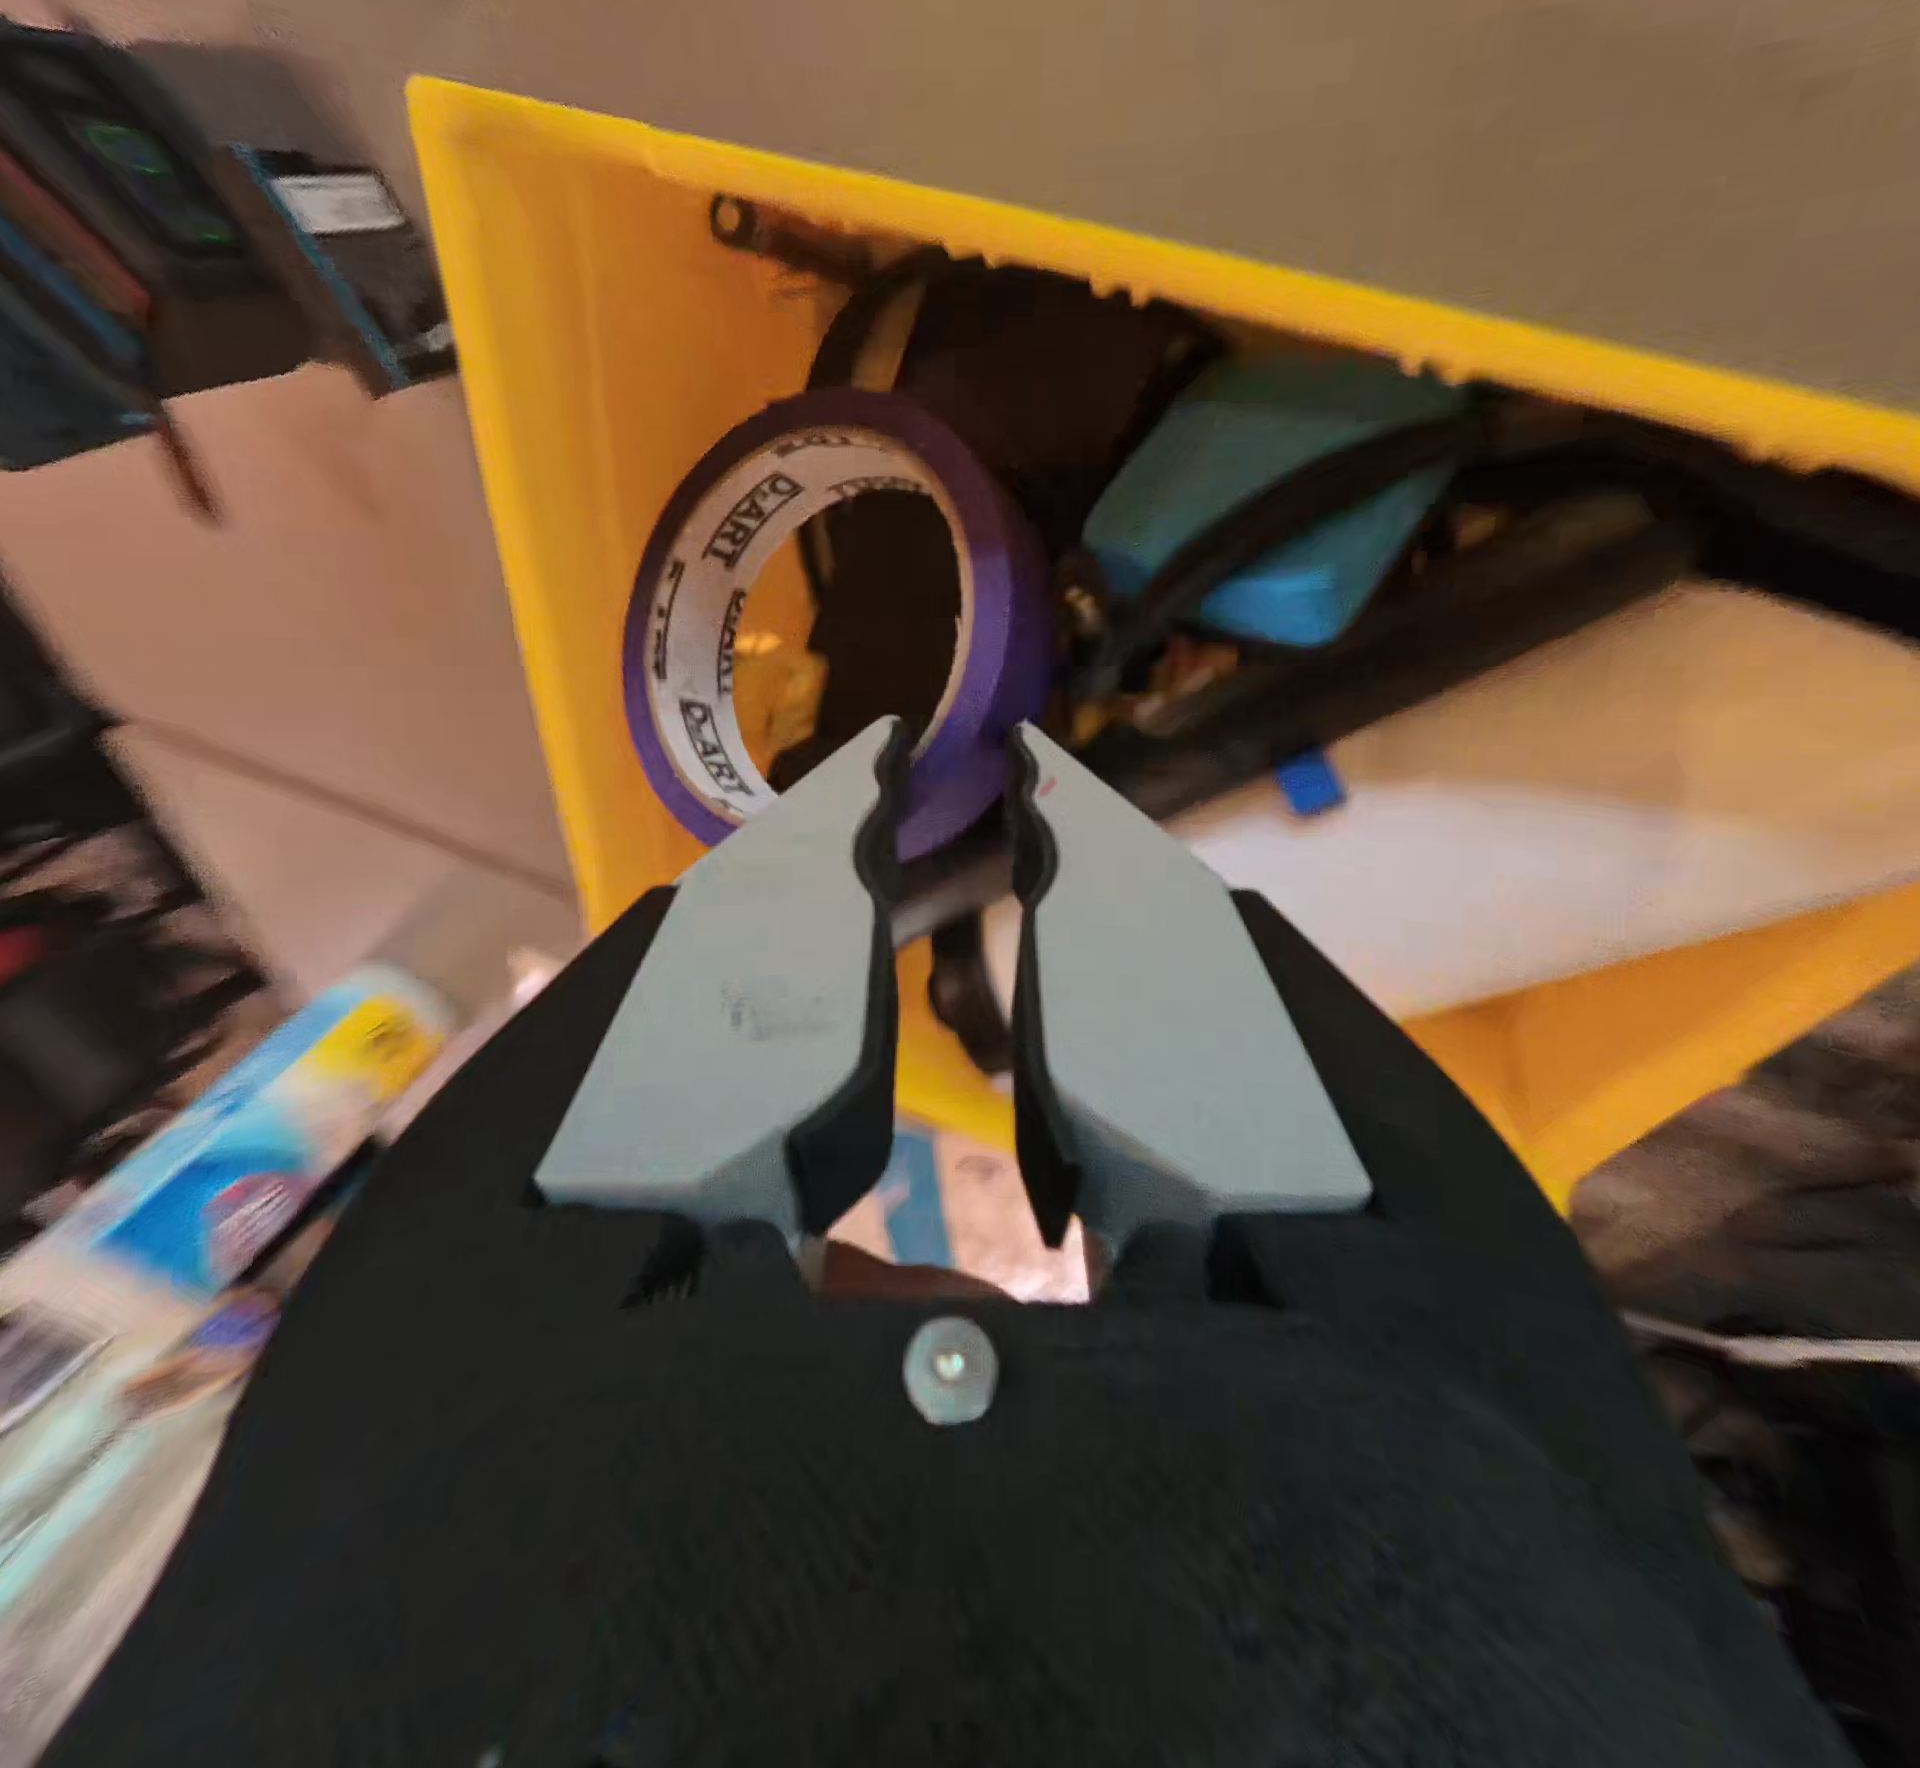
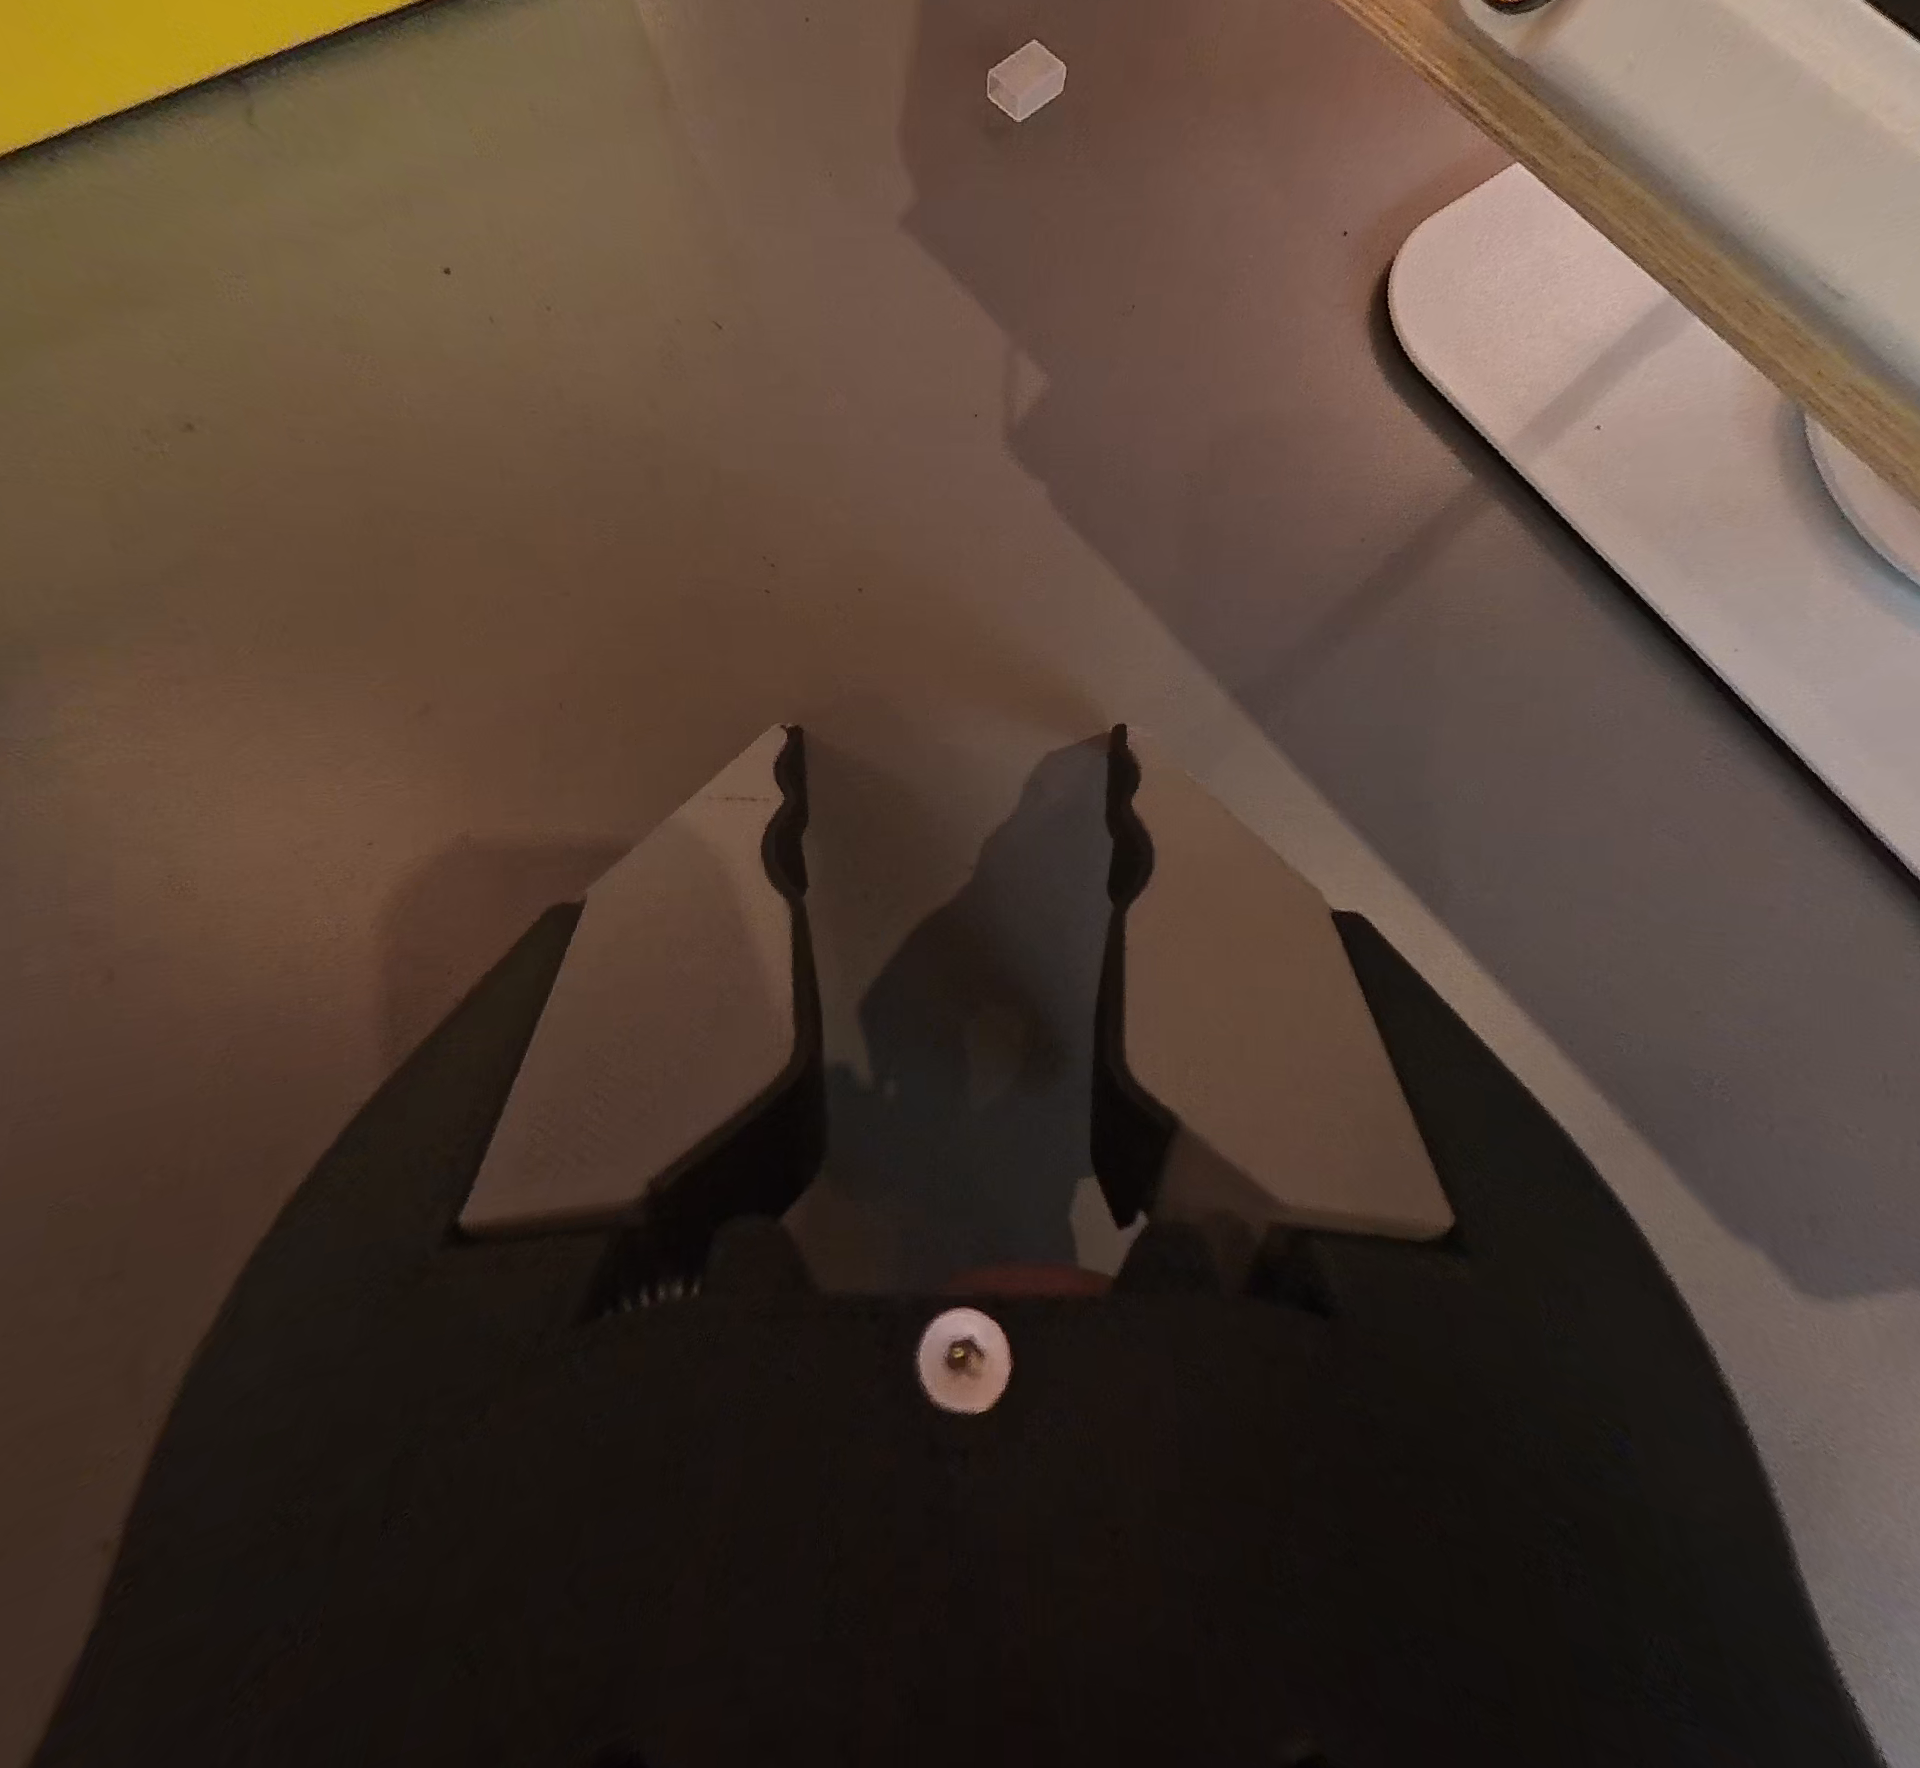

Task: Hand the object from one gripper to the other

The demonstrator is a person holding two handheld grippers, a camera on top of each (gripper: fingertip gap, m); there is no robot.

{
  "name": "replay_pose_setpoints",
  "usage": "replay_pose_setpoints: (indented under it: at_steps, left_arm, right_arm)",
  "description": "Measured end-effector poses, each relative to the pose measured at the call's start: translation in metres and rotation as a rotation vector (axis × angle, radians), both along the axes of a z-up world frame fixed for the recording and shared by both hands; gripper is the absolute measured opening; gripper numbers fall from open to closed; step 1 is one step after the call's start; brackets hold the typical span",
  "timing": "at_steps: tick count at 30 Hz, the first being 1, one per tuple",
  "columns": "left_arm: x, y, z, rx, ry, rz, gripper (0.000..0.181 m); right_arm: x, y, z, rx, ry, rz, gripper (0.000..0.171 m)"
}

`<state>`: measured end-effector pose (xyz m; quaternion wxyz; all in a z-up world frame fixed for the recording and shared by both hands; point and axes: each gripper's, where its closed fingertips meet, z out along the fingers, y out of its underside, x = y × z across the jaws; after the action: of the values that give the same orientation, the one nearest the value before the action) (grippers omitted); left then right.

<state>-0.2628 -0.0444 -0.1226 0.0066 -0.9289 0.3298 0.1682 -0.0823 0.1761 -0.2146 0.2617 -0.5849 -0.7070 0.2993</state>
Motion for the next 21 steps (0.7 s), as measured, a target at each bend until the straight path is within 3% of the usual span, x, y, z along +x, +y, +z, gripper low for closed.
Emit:
replay_pose_setpoints:
  at_steps: [4,7,10,14,17,21]
  left_arm:
    - [0.004,-0.004,0.034,0.083,0.263,-0.129,0.014]
    - [0.003,0.004,0.070,0.279,0.536,-0.259,0.013]
    - [0.022,0.009,0.092,0.501,0.684,-0.346,0.012]
    - [0.062,0.019,0.099,0.701,0.766,-0.419,0.010]
    - [0.104,0.036,0.095,0.815,0.703,-0.436,0.010]
    - [0.155,0.066,0.082,0.877,0.636,-0.465,0.010]
  right_arm:
    - [0.000,0.000,0.000,0.002,0.001,0.003,0.054]
    - [0.000,-0.001,0.000,0.005,0.002,0.003,0.054]
    - [0.001,-0.005,0.001,-0.003,0.004,0.030,0.054]
    - [0.004,-0.030,0.022,-0.108,0.114,0.177,0.057]
    - [0.017,-0.063,0.065,-0.331,0.277,0.349,0.057]
    - [0.035,-0.071,0.127,-0.541,0.494,0.430,0.062]
